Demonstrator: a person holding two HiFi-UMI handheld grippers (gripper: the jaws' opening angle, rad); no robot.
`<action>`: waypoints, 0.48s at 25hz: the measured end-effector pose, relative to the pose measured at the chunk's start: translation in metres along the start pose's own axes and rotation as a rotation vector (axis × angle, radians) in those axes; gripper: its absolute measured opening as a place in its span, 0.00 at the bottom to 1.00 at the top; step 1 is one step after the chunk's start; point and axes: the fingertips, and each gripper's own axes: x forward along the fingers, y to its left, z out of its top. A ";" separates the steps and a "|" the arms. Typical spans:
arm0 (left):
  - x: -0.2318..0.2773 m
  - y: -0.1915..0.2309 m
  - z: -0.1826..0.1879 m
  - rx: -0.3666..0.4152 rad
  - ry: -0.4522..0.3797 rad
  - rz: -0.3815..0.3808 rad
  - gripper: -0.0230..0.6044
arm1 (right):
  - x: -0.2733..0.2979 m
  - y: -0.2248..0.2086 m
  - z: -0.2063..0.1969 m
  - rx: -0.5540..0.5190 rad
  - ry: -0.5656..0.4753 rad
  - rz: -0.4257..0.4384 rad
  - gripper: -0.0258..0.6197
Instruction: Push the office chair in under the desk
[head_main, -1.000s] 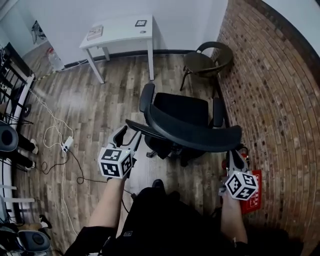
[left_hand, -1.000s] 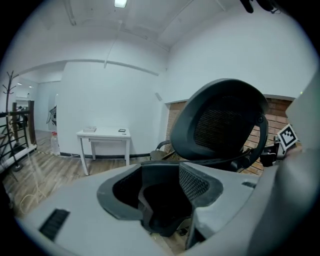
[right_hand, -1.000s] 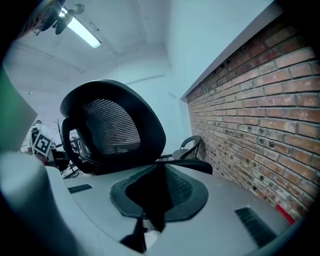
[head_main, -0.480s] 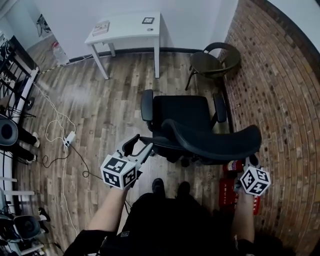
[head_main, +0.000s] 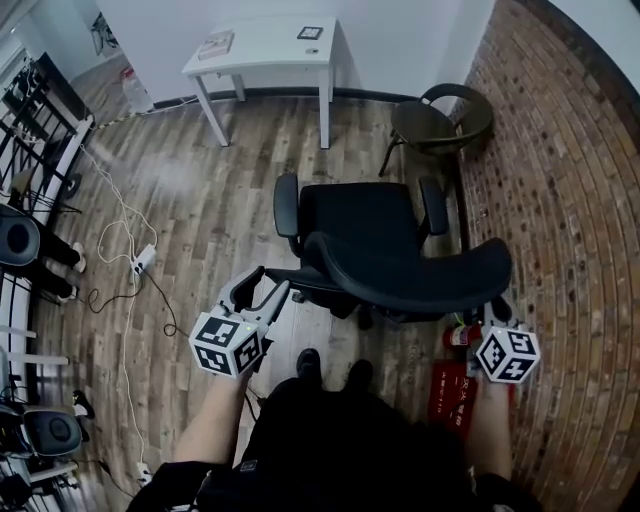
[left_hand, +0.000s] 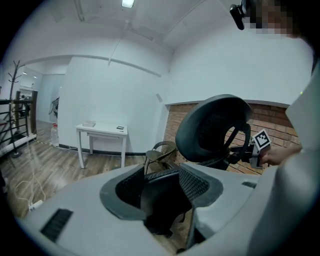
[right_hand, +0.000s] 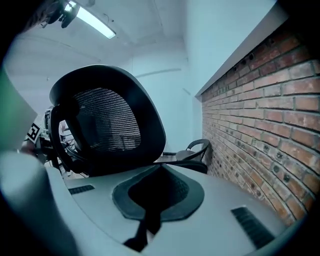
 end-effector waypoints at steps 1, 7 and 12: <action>-0.001 0.003 0.000 0.000 0.001 0.031 0.39 | 0.003 0.003 0.001 -0.002 -0.003 0.015 0.04; -0.004 0.019 0.004 0.017 0.006 0.180 0.34 | 0.016 0.020 0.004 0.041 -0.028 0.063 0.04; 0.008 0.010 0.005 0.040 0.018 0.181 0.34 | 0.031 0.047 0.016 -0.002 -0.031 0.125 0.04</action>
